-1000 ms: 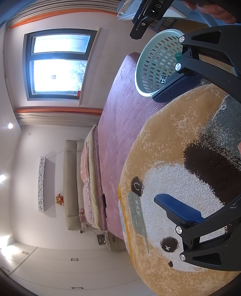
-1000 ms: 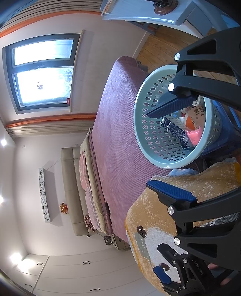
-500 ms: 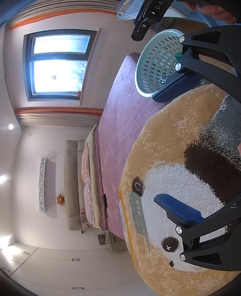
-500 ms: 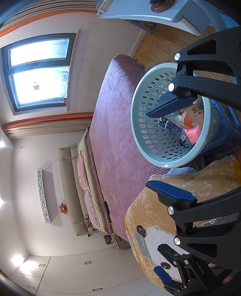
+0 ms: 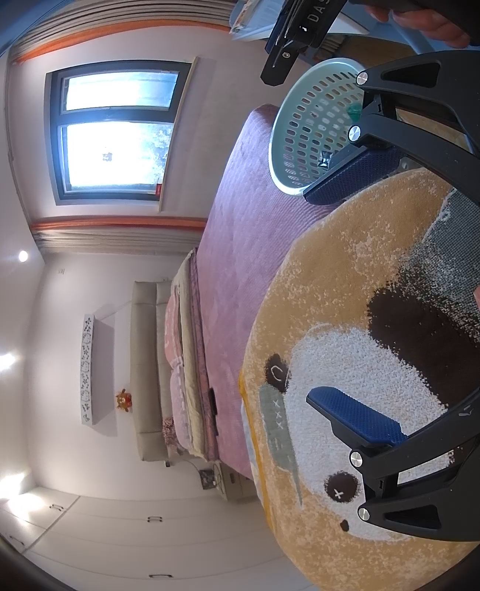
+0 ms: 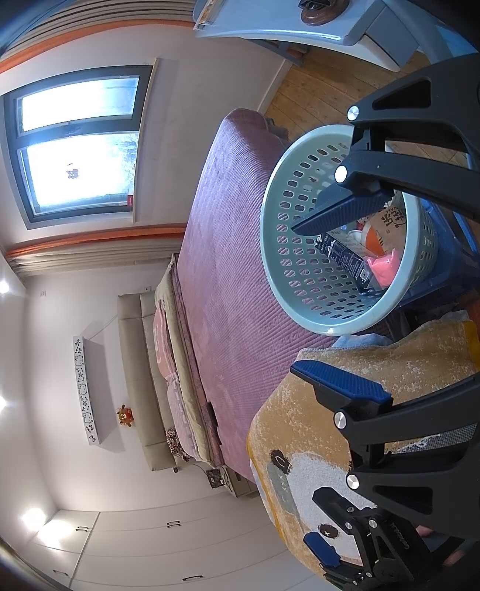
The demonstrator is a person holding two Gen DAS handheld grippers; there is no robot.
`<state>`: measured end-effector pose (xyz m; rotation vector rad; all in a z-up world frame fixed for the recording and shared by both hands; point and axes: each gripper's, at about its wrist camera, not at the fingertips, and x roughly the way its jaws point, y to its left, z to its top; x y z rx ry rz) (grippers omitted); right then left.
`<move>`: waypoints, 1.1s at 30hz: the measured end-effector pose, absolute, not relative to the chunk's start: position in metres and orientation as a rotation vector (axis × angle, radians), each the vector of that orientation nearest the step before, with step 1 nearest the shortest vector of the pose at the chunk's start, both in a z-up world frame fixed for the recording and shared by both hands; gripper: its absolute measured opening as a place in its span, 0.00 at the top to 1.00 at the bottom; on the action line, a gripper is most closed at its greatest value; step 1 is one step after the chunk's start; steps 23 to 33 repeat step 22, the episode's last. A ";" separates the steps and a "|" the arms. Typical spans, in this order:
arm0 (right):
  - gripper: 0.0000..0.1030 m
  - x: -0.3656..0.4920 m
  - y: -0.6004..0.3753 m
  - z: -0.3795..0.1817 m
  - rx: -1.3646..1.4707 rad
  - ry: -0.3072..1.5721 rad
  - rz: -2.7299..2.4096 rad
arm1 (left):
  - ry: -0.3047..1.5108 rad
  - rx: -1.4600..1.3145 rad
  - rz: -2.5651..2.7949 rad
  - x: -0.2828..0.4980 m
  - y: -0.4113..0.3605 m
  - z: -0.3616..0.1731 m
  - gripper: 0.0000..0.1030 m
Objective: Collect trash
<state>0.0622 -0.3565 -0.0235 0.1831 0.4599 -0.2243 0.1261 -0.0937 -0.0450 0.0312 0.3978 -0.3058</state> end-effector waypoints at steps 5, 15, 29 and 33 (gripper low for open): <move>0.36 0.063 -0.358 -0.024 0.201 0.467 -0.212 | 0.395 0.031 -0.306 0.126 -0.094 -0.045 0.07; 0.36 0.062 -0.354 -0.016 0.183 0.469 -0.212 | 0.419 0.032 -0.321 0.127 -0.092 -0.046 0.07; 0.36 0.058 -0.346 -0.003 0.177 0.462 -0.228 | 0.459 0.043 -0.282 0.116 -0.085 -0.037 0.07; 0.36 0.058 -0.346 -0.003 0.177 0.462 -0.228 | 0.459 0.043 -0.282 0.116 -0.085 -0.037 0.07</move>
